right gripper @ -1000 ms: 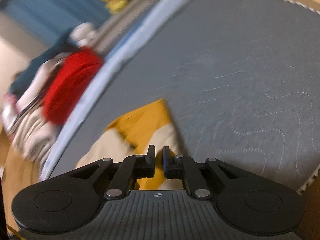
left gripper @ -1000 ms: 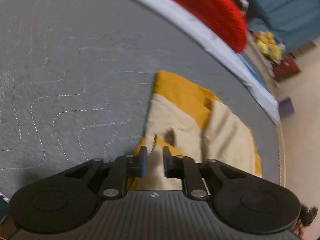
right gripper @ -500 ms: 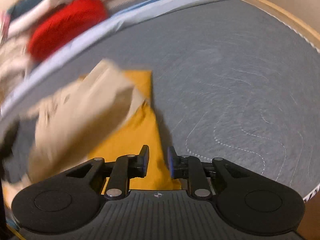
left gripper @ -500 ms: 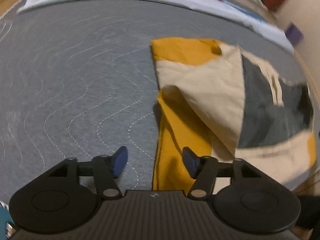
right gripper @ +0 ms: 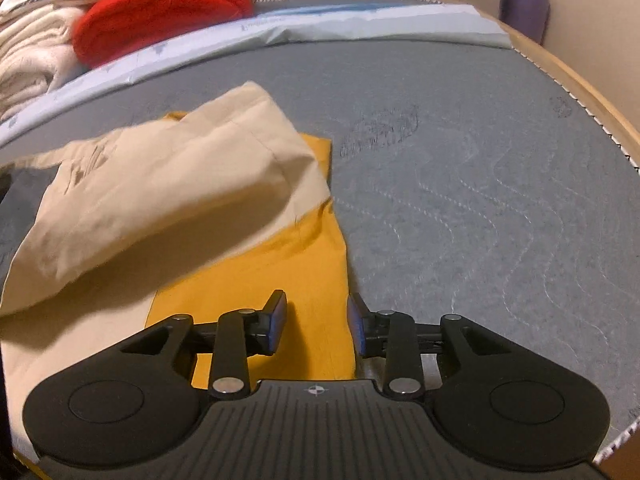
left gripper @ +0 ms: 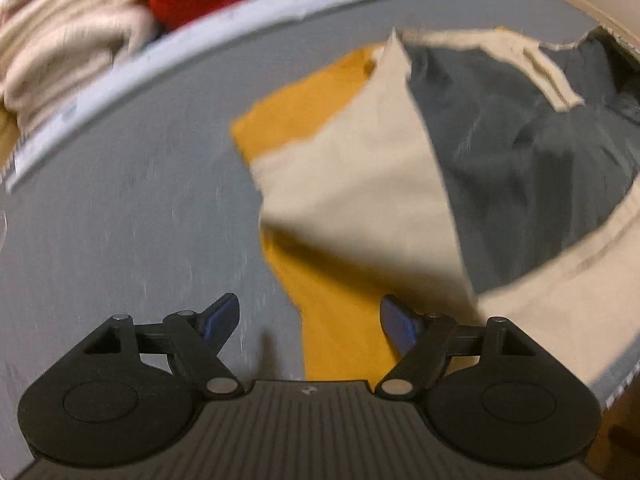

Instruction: Fold large clothes

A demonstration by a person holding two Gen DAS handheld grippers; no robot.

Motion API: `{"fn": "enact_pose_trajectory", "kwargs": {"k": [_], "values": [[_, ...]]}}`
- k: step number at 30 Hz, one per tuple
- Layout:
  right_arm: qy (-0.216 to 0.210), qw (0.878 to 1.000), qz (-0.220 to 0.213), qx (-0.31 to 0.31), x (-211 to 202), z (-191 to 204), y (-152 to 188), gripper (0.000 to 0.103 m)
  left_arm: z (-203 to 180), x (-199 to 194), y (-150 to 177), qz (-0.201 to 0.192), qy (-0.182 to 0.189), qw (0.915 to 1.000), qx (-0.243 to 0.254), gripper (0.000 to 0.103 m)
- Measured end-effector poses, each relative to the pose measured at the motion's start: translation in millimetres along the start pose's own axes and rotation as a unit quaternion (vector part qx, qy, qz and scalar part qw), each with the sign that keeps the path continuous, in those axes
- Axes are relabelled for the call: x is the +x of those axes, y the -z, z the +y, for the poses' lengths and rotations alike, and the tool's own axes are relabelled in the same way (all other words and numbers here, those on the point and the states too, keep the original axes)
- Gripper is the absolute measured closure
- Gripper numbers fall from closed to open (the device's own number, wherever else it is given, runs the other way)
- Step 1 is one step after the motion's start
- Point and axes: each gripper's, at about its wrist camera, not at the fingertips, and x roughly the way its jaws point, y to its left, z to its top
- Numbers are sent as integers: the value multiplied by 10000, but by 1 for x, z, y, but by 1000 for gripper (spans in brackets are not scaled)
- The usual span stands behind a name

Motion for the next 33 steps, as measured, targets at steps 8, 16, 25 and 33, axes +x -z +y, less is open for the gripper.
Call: {"fn": "enact_pose_trajectory", "kwargs": {"k": [8, 16, 25, 33], "values": [[-40, 9997, -241, -66, 39, 3, -33, 67, 9, 10, -40, -712, -50, 9970, -308, 21], [-354, 9966, -698, 257, 52, -3, -65, 67, 38, 24, -79, -1038, 273, 9862, -1261, 46], [-553, 9852, -1306, 967, 52, -16, -87, 103, 70, 34, -93, -1139, 431, 9695, -2126, 103], [116, 9665, -1514, 2069, 54, -39, -90, 99, 100, 43, -92, -932, 324, 9387, -3302, 95]]}}
